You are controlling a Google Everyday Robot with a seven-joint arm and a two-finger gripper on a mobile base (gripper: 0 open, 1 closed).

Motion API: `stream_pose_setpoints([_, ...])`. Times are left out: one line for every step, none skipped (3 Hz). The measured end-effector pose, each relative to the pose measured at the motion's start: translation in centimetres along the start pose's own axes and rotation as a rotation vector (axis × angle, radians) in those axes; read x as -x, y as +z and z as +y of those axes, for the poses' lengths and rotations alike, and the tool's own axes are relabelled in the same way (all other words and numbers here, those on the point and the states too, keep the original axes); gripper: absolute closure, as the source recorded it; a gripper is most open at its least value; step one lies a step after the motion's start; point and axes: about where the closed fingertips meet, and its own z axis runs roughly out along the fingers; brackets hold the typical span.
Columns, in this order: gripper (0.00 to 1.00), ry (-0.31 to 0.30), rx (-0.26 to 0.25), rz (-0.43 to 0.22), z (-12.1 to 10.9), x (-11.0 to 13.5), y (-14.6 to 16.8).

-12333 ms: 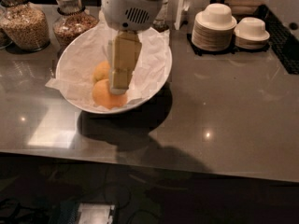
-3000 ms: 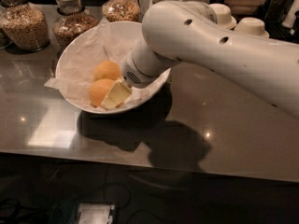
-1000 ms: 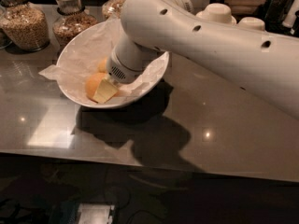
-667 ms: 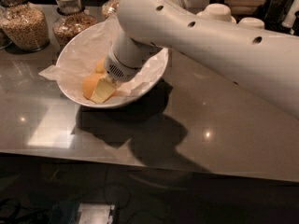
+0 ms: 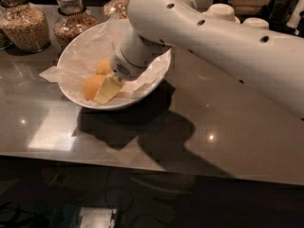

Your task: Pick orange from white bowl

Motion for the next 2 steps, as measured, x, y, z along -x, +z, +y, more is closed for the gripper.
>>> stream_pose_setpoints([1.0,-0.003,0.002,-0.003,-0.1,0.1,-0.2])
stream_pose_setpoints([1.0,-0.03,0.02,-0.034,-1.2,0.1,0.2])
